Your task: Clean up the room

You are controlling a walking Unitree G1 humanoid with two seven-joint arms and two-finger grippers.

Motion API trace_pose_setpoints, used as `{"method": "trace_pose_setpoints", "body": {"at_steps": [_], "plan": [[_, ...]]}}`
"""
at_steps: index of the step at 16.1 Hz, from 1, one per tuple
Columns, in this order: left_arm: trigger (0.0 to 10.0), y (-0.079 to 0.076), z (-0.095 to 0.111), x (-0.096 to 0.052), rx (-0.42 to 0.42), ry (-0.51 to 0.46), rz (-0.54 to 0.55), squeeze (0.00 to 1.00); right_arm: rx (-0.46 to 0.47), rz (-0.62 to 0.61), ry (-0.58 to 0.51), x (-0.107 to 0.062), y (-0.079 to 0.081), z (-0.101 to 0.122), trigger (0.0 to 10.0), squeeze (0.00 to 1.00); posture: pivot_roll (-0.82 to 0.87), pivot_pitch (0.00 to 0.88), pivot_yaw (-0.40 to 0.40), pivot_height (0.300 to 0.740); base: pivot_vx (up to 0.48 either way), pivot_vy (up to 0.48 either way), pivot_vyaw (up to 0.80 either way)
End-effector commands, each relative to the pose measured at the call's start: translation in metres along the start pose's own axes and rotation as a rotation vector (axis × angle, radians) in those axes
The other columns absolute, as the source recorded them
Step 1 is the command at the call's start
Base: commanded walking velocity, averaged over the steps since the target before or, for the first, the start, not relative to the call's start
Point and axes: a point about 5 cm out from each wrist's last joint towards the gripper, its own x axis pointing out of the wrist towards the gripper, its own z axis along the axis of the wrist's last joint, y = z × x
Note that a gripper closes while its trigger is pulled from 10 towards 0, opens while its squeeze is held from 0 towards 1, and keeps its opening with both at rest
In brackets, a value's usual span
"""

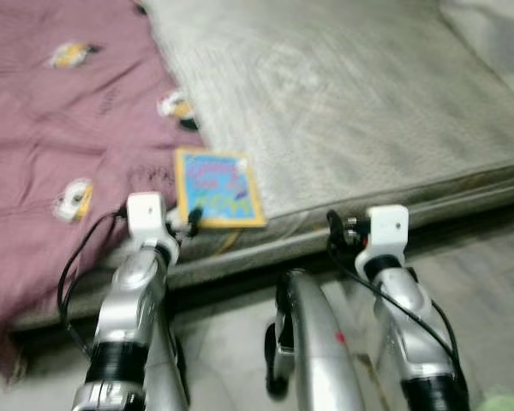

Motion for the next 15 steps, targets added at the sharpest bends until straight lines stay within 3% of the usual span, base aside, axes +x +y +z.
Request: {"method": "trace_pose_setpoints", "body": {"at_steps": [1,11,15], "plan": [[10.0,-0.001,-0.011,0.001,-0.003,0.051,-0.022,0.00,-0.006,-0.018,-0.001,-0.002,-0.005,0.002,10.0,0.00,-0.07,0.245,-0.082,0.536,0.000,0.000,0.00],[10.0,0.004,-0.010,0.017,-0.056,0.032,-0.003,0.00,-0.039,-0.034,0.003,-0.015,-0.018,0.006,10.0,0.00,-0.13,0.239,-0.096,0.536,0.000,0.000,0.00],[10.0,0.012,-0.009,0.022,-0.101,0.028,0.004,0.00,-0.034,-0.015,-0.003,-0.015,-0.015,0.008,10.0,0.00,-0.13,0.235,-0.103,0.506,0.000,0.000,0.00]]}}
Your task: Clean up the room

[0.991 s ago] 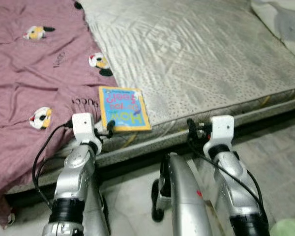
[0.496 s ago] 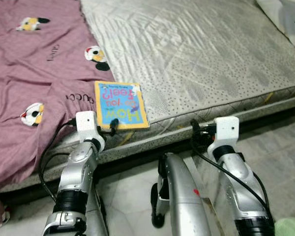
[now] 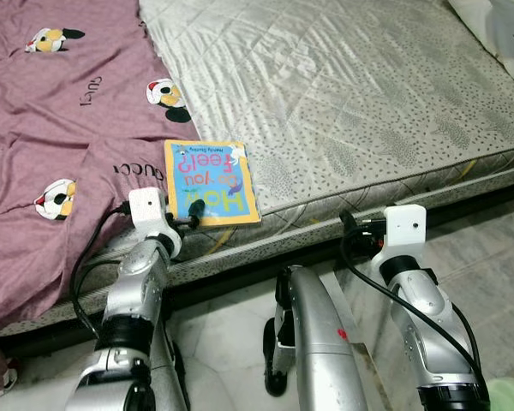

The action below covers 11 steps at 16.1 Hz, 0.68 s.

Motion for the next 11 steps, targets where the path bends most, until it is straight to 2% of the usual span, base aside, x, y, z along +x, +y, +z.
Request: {"method": "trace_pose_setpoints", "body": {"at_steps": [1,4,5,6,9,11], "plan": [[10.0,0.0038,-0.0064,-0.0014,-0.011,0.021,0.004,0.00,-0.003,-0.006,-0.001,-0.0027,-0.0022,0.0013,10.0,0.00,-0.13,0.235,-0.103,0.506,0.000,0.000,0.00],[10.0,0.0042,-0.0069,0.0000,-0.012,0.018,0.004,0.00,-0.003,-0.006,0.001,-0.0030,-0.0022,0.0017,10.0,0.00,-0.13,0.235,-0.103,0.506,0.000,0.000,0.00],[0.0,0.0029,-0.0054,0.0013,-0.026,0.010,-0.016,0.00,-0.005,0.001,0.002,-0.0018,-0.0010,0.0018,10.0,0.00,-0.12,0.223,-0.112,0.506,0.000,0.000,0.00],[0.0,0.0008,-0.0032,0.0036,-0.044,0.002,-0.047,0.00,-0.009,0.011,0.001,0.0004,0.0011,0.0023,10.0,0.00,-0.12,0.222,-0.110,0.506,0.000,0.000,0.00],[0.0,0.0018,-0.0029,0.0051,-0.018,0.015,-0.050,0.00,-0.010,0.009,-0.002,0.0006,0.0016,0.0029,10.0,0.00,-0.13,0.219,-0.107,0.506,0.000,0.000,0.00],[0.0,0.0010,-0.0004,0.0068,-0.032,0.007,-0.058,0.00,-0.009,0.008,-0.004,0.0006,0.0010,0.0034,10.0,0.00,-0.13,0.216,-0.106,0.506,0.000,0.000,0.00]]}}
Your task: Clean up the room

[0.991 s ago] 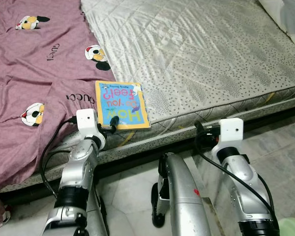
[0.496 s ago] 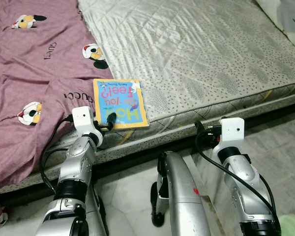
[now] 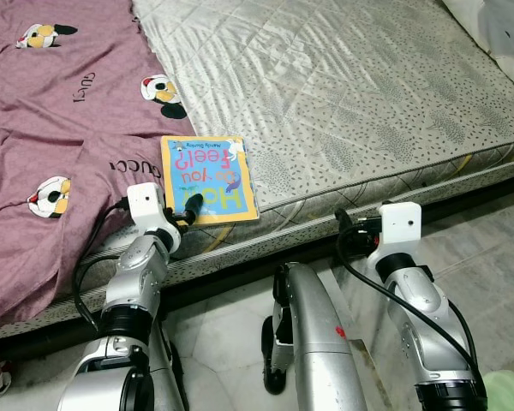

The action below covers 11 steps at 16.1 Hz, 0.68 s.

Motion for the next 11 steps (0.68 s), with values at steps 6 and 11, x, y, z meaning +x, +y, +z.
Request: {"method": "trace_pose_setpoints", "body": {"at_steps": [6,11], "plan": [[0.0,-0.0053,0.0002,0.0019,-0.048,-0.007,-0.068,0.00,0.007,0.006,-0.010,0.0005,-0.0042,0.0045,10.0,0.00,-0.13,0.213,-0.108,0.506,0.000,0.000,0.00],[0.0,-0.0098,-0.0009,0.0023,-0.053,-0.012,-0.091,0.00,0.004,0.006,-0.016,0.0014,-0.0056,0.0062,10.0,0.00,-0.13,0.213,-0.108,0.506,0.000,0.000,0.00]]}}
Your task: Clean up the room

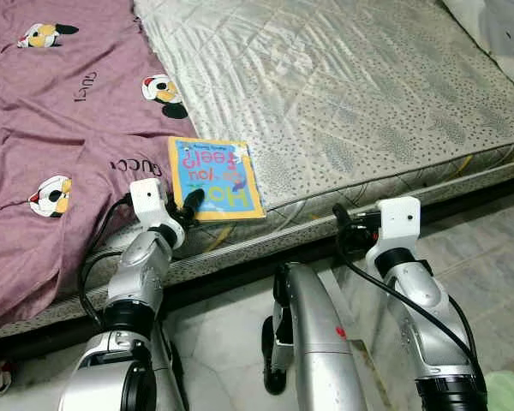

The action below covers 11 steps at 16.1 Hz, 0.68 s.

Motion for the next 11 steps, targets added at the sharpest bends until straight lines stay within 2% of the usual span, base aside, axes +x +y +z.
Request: {"method": "trace_pose_setpoints", "body": {"at_steps": [1,4,5,8,10,11], "plan": [[0.0,-0.003,-0.005,0.000,-0.007,0.016,-0.014,0.00,0.001,-0.016,0.003,-0.002,-0.006,0.000,10.0,0.00,-0.13,0.211,-0.106,0.506,0.000,0.000,0.00],[0.0,-0.003,-0.001,0.000,-0.009,-0.002,-0.019,0.00,0.017,-0.003,-0.009,0.000,-0.006,0.004,10.0,0.00,-0.13,0.209,-0.106,0.506,0.000,0.000,0.00],[0.0,-0.003,0.001,0.000,0.002,-0.014,-0.017,0.00,0.072,0.072,-0.025,0.002,0.000,0.011,10.0,0.00,-0.13,0.209,-0.104,0.506,0.000,0.000,0.00],[0.0,-0.001,0.005,0.000,0.024,-0.049,0.005,0.00,0.125,0.230,-0.036,0.001,0.014,0.021,10.0,0.00,-0.13,0.206,-0.100,0.506,0.000,0.000,0.00],[0.0,-0.003,0.016,0.000,0.052,-0.112,0.006,0.00,0.121,0.242,-0.023,0.001,0.017,0.016,10.0,0.00,-0.11,0.203,-0.095,0.506,0.000,0.000,0.00],[0.0,-0.007,0.027,-0.001,0.154,-0.183,0.003,0.00,0.122,0.231,-0.022,0.002,0.019,0.014,10.0,0.00,-0.10,0.200,-0.088,0.506,0.000,0.000,0.00]]}}
